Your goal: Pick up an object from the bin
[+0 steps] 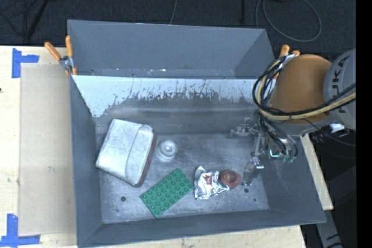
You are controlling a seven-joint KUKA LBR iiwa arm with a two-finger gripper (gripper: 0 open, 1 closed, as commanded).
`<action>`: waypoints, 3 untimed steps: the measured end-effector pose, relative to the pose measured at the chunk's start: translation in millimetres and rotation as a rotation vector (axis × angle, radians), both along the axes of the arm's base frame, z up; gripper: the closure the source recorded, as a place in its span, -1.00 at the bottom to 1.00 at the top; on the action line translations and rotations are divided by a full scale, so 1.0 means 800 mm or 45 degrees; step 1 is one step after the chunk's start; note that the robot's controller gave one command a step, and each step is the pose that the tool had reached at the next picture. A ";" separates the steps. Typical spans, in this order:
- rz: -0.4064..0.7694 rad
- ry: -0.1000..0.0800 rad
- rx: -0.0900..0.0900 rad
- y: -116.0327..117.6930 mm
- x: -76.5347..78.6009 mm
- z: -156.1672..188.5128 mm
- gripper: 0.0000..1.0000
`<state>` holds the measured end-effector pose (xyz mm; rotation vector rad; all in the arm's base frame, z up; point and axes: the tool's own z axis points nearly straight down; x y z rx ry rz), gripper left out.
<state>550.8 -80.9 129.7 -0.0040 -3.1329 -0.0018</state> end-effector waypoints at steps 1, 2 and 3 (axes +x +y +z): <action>0.061 -0.020 -0.002 0.019 -0.050 -0.075 -1.00; -0.070 -0.015 0.000 0.093 -0.057 -0.072 -1.00; -0.068 -0.024 -0.001 0.091 -0.054 -0.068 1.00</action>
Offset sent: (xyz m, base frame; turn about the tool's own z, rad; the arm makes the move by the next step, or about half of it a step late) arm -0.0407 0.0151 -0.0597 -0.0522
